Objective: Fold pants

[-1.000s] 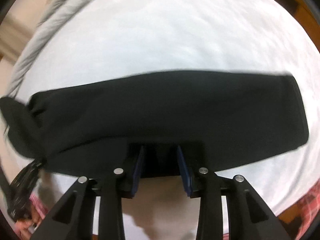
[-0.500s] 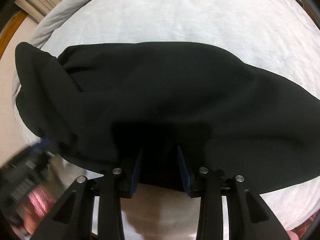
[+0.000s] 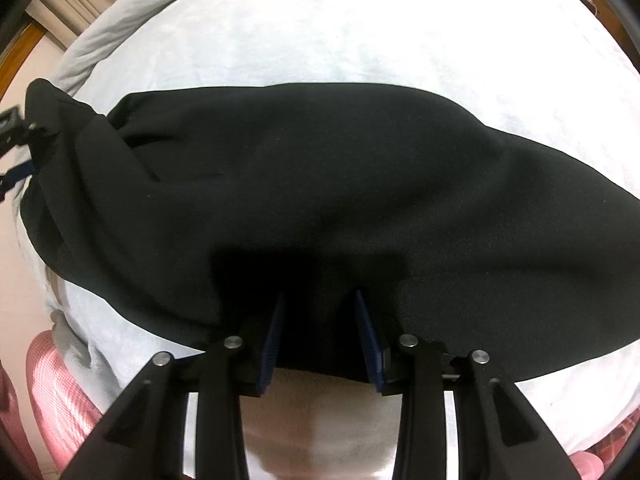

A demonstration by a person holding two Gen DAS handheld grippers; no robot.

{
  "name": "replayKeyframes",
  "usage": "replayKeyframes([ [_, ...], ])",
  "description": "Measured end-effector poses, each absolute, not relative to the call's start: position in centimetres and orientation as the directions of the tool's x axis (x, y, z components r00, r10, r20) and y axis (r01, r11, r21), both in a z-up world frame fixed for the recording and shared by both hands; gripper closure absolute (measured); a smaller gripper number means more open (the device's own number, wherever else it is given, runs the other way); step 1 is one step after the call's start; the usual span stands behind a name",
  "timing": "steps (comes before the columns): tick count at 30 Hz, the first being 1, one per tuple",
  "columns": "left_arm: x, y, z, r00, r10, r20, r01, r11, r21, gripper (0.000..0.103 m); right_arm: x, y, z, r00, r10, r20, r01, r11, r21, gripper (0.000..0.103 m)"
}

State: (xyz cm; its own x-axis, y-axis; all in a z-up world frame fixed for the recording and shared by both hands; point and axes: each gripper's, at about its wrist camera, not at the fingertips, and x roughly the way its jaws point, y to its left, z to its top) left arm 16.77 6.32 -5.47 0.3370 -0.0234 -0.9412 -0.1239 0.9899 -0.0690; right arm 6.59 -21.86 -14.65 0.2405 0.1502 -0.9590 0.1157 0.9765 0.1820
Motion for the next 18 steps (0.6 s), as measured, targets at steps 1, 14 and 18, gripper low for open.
replayKeyframes([
  [1, 16.6, 7.0, -5.7, 0.326, -0.033, -0.945, -0.128, 0.989, -0.079, 0.063, 6.7, -22.1, -14.7, 0.240, 0.149, -0.959, 0.116, 0.977, 0.181, 0.066],
  [14, 8.5, 11.5, -6.0, 0.422, -0.024, -0.906, -0.239, 0.961, -0.137, 0.099, 6.7, -23.9, -14.7, 0.232, 0.179, -0.956, 0.112, 0.971, 0.209, 0.066],
  [18, 7.8, 13.4, -8.9, 0.344, -0.084, -0.935, -0.251, 0.952, -0.178, 0.096, 6.7, -23.9, -14.7, 0.234, 0.167, -0.958, 0.101, 0.976, 0.195, 0.066],
])
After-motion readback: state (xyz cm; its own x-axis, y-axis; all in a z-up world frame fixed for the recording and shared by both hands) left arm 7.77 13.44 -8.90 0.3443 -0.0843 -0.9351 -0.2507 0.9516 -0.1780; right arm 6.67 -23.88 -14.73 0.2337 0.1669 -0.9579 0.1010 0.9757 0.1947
